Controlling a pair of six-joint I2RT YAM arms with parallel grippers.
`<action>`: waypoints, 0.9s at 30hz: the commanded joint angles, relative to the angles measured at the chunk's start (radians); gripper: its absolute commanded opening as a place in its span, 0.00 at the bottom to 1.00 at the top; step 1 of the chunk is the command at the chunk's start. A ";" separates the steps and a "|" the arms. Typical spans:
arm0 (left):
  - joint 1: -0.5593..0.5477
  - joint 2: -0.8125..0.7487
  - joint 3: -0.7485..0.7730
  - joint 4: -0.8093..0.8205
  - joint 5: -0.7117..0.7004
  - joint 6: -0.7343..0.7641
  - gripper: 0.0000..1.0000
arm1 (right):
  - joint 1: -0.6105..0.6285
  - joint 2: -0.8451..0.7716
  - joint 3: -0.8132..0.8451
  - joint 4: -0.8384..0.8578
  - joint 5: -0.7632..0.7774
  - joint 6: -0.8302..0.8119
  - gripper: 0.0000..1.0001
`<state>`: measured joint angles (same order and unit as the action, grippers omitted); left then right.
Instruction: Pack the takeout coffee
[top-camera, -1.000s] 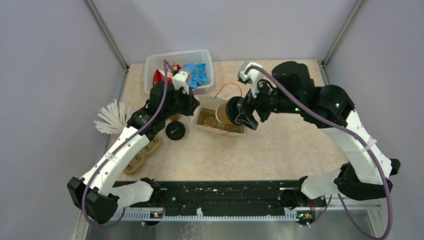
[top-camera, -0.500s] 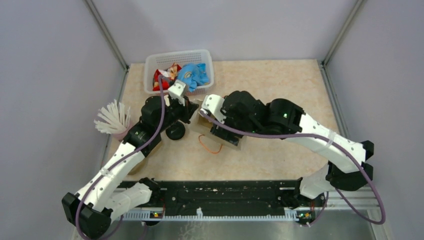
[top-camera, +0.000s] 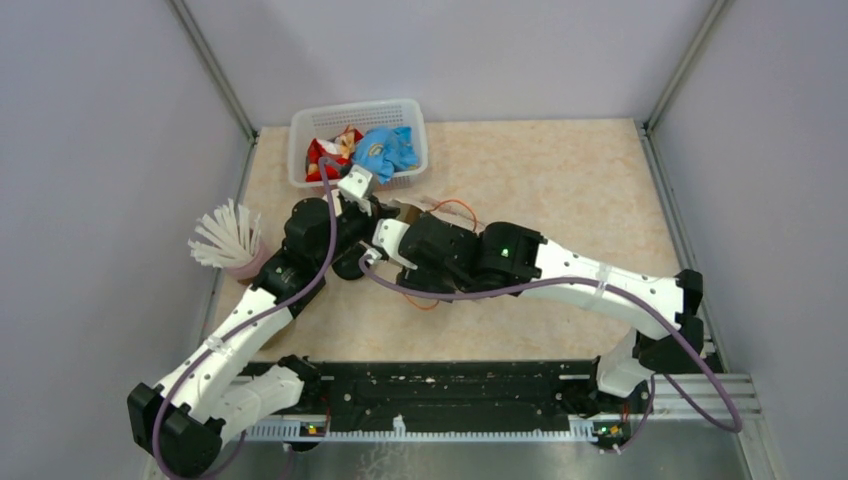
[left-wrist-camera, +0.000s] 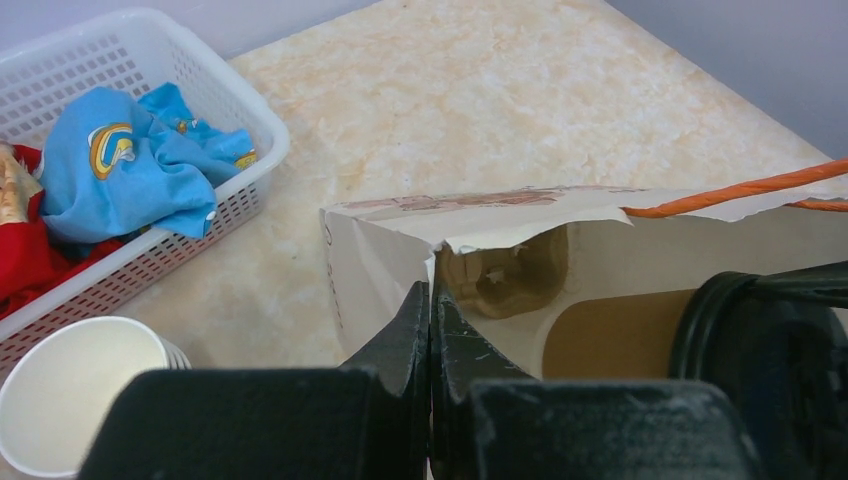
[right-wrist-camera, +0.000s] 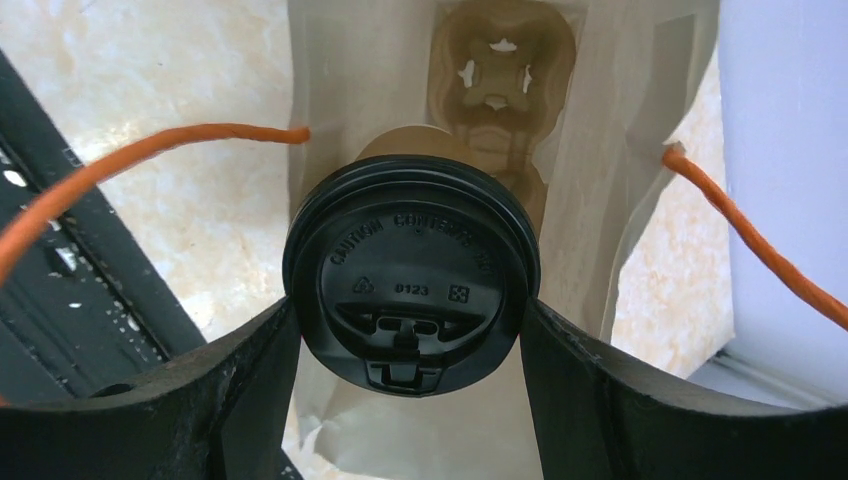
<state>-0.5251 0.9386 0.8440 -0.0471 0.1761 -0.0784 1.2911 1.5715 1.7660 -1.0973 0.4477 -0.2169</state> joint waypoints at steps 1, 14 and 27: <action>0.000 -0.018 0.004 0.084 0.027 0.024 0.00 | 0.008 0.003 -0.037 0.044 0.095 0.022 0.64; 0.000 -0.058 -0.037 0.087 0.061 0.044 0.00 | -0.022 0.007 -0.130 0.075 0.134 -0.013 0.64; -0.001 -0.121 -0.132 0.152 0.032 0.096 0.00 | -0.076 0.005 -0.211 0.148 0.088 -0.066 0.65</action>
<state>-0.5255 0.8715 0.7589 -0.0265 0.2157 -0.0269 1.2385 1.5837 1.5501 -1.0058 0.5323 -0.2546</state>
